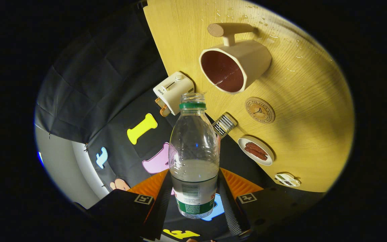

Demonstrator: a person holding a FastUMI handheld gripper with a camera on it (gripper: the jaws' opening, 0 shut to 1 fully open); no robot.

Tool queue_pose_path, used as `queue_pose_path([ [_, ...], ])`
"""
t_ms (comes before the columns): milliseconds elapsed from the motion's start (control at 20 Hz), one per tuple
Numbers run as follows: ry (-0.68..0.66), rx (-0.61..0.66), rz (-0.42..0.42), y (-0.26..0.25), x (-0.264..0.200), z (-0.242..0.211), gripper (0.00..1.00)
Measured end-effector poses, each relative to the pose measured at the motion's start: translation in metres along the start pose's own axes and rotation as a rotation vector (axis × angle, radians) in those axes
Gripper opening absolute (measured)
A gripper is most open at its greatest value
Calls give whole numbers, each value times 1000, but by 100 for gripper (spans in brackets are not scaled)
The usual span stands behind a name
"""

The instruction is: Take the bottle from table, then pour the juice into the cup, finally place the bottle on the coaster

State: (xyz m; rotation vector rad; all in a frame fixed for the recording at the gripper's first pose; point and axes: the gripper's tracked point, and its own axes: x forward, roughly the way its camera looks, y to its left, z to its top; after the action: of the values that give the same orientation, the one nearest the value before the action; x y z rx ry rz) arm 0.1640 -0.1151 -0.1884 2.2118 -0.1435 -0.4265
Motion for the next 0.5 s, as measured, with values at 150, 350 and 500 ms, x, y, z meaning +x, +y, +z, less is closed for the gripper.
queue_pose_path([
  [150,6,6,-1,5,-2,1,76],
  [350,8,-8,-3,5,-2,4,76],
  [500,9,-43,-7,-2,-2,4,76],
])
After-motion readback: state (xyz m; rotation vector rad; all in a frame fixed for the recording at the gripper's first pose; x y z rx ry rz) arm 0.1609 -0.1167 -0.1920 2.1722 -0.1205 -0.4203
